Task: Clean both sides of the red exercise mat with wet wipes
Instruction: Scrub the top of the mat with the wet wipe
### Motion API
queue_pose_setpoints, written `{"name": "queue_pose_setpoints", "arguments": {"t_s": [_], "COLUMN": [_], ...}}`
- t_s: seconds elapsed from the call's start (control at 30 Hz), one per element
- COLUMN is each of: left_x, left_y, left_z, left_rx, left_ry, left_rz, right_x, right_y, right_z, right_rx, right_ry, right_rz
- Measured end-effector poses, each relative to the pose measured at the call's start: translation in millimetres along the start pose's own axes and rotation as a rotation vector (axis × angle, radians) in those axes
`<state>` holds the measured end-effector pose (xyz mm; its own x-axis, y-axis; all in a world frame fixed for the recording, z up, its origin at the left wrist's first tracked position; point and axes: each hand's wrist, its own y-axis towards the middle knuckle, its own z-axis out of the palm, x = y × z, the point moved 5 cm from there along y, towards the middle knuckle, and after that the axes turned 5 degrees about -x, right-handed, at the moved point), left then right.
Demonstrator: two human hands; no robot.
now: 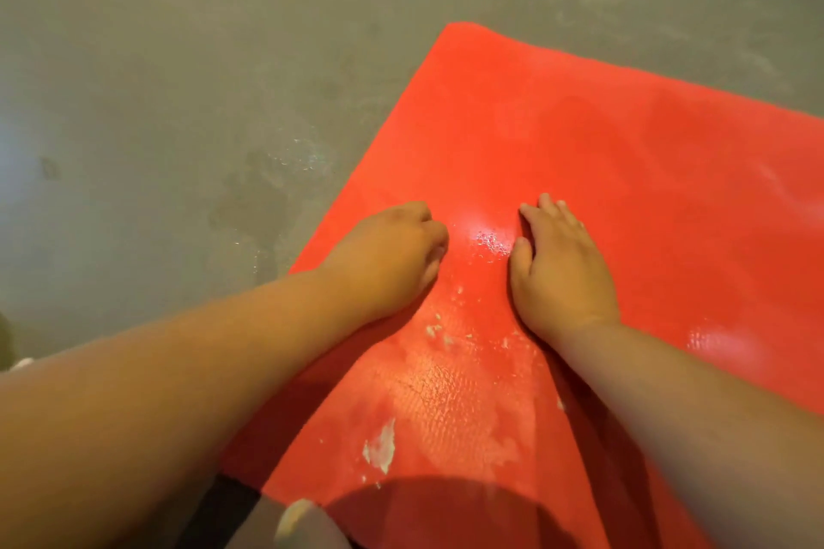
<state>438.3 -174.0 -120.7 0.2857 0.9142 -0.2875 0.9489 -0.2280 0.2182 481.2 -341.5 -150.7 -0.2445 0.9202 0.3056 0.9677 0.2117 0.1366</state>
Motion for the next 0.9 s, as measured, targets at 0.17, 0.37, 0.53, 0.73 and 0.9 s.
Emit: {"name": "queue_pose_setpoints", "arguments": {"t_s": [0.17,0.37,0.53,0.73,0.9], "left_x": [50.9,2.4,30.6,22.5,-0.5], "left_y": [45.4,41.3,43.7,24.1,-12.4], "left_z": [-4.8,12.3,2.3,3.1,-8.3], "left_rx": [0.067,-0.031,0.057,-0.02,0.11], "left_ry": [0.208,-0.05,0.103,0.003,0.018], "left_rz": [-0.048,-0.154,0.045,-0.163,0.128], "right_x": [2.7,3.5,3.4,3.5,3.9], "right_y": [-0.2,-0.9,-1.1,-0.4,-0.6], "right_z": [-0.5,-2.2,-1.3,-1.7,-2.2], "right_rx": [-0.009,-0.019,-0.014,-0.019,-0.014], "right_ry": [-0.003,0.006,0.006,0.018,0.02], "right_rz": [0.002,-0.003,-0.001,0.009,0.011]}}
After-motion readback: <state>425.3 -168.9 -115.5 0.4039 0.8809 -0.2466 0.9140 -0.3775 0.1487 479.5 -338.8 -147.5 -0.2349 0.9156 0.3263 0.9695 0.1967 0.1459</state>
